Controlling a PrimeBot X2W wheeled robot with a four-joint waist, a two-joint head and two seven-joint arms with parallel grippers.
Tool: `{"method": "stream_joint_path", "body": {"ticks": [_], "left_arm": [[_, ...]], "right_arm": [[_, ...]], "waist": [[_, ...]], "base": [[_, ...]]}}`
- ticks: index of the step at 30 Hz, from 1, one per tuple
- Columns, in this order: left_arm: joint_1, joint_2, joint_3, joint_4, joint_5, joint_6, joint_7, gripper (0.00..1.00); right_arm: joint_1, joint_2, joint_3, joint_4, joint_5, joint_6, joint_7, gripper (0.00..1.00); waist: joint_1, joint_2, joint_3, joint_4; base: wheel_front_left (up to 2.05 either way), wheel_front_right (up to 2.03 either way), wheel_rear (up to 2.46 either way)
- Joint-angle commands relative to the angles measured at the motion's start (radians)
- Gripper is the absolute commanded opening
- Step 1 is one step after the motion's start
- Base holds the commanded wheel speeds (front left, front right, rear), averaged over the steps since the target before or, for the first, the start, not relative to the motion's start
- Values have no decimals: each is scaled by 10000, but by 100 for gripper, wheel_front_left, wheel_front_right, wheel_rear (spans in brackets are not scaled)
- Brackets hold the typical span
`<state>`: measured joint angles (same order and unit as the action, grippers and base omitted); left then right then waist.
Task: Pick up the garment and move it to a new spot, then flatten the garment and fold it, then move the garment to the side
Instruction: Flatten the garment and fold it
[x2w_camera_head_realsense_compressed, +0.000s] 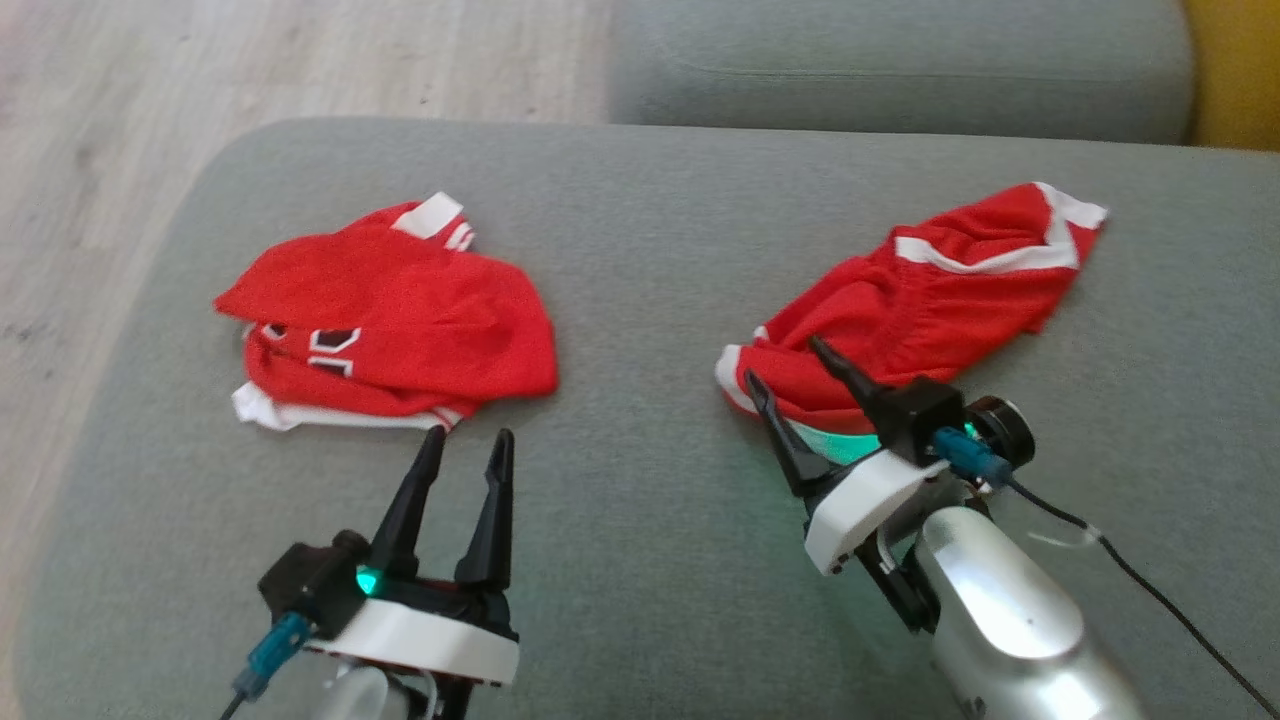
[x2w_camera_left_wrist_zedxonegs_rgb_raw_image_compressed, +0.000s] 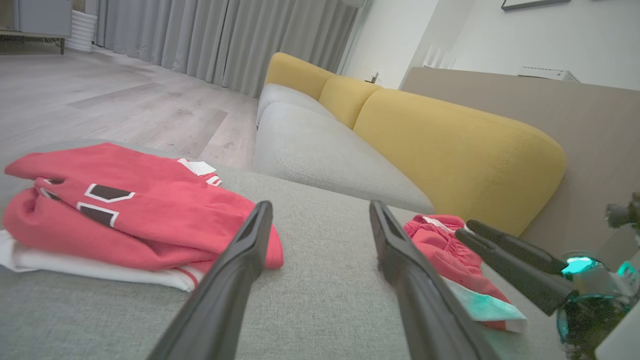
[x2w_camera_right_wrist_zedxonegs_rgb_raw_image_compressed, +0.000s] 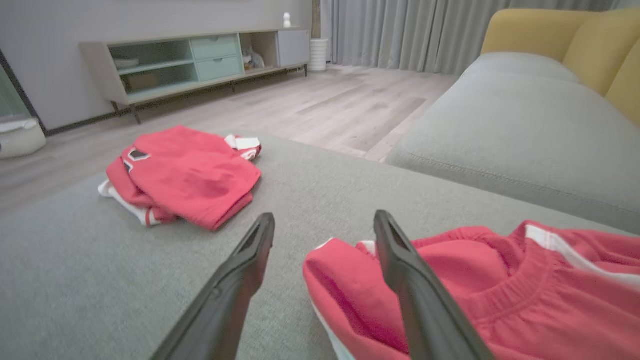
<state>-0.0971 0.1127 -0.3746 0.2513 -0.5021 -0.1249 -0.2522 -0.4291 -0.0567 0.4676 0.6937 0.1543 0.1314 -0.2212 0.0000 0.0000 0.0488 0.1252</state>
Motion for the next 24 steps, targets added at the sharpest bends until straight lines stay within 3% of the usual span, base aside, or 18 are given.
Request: {"method": "stream_joint_path", "body": {"ticks": [1, 5, 10, 14, 24], "left_arm": [[-302, 111, 436, -344, -41, -56, -95, 100], [-219, 151, 517, -385, -3, -56, -95, 100], [-222, 111, 640, -487, 60, -57, -95, 100], [-247, 63, 593, -518, 106, -57, -95, 100], [-506, 137, 304, -460, 95, -57, -95, 100]], "right_arm": [[48, 63, 30, -542, 125, -7, -172, 100], [695, 63, -591, -1709, 337, -7, -322, 100], [1949, 63, -2677, -3130, 155, -7, -386, 100], [2983, 64, -4084, -3255, 157, -7, -222, 100], [2793, 64, -4360, -2641, 732, -7, 269, 100]], "waist": [[0, 0, -80, -269], [0, 0, -180, -724], [0, 0, -178, -1152], [0, 0, -80, -1322], [0, 0, 337, -1204]], "base": [[0, 0, 0], [0, 0, 0], [0, 0, 0], [0, 0, 0], [0, 0, 0]]}}
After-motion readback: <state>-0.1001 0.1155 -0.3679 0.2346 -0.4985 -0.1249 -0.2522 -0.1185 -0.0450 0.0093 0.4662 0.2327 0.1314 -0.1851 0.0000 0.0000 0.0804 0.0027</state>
